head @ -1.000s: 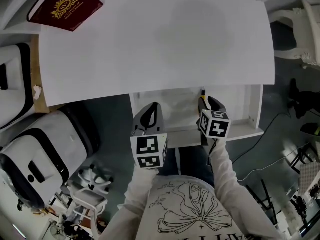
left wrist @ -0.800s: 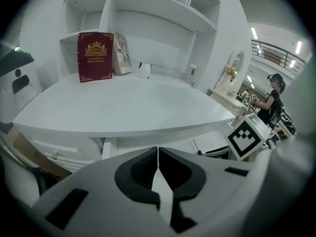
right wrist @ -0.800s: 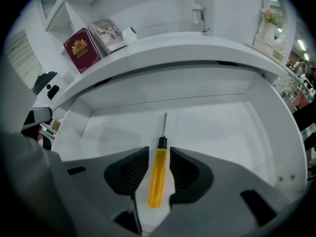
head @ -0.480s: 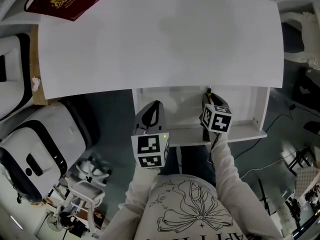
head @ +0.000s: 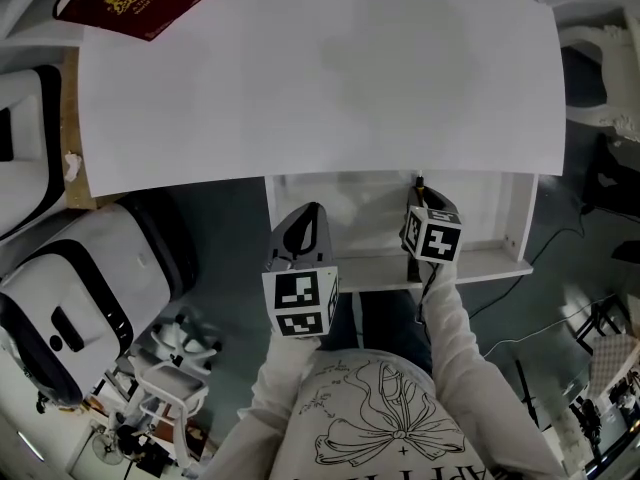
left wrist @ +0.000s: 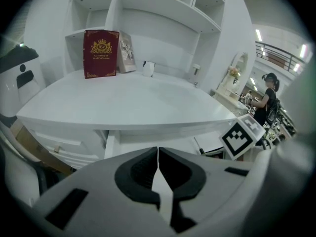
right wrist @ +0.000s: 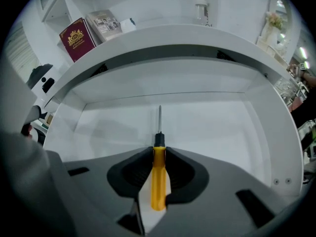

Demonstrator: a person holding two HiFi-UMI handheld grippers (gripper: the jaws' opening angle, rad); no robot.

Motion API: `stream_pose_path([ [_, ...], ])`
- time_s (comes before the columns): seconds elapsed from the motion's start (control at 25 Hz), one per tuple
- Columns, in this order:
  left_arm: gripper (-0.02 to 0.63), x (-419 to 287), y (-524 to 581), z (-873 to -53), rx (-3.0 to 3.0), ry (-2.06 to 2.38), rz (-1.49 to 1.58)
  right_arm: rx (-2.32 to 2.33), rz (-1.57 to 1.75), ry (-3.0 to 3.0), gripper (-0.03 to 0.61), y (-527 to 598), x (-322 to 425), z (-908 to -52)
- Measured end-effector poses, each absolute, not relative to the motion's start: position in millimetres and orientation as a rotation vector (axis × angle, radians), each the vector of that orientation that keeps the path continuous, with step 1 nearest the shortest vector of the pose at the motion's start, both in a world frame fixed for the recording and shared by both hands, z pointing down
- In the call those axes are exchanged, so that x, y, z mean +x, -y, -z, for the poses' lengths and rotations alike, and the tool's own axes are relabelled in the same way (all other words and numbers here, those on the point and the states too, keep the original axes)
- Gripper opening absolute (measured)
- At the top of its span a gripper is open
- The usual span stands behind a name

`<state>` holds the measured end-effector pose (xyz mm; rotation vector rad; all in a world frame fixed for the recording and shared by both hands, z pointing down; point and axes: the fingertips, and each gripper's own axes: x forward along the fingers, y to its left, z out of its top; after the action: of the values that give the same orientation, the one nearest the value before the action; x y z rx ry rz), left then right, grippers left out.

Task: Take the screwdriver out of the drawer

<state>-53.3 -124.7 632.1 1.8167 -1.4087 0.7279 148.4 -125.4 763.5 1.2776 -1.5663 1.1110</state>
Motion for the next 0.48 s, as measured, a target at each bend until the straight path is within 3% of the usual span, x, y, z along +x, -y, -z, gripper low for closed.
stream_pose_path([
  [0.48, 0.011, -53.8, 124.0, -596.2, 1.866, 1.448, -0.667, 1.165, -1.142, 1.512, 0.077, 101.0, 148.5, -726.1],
])
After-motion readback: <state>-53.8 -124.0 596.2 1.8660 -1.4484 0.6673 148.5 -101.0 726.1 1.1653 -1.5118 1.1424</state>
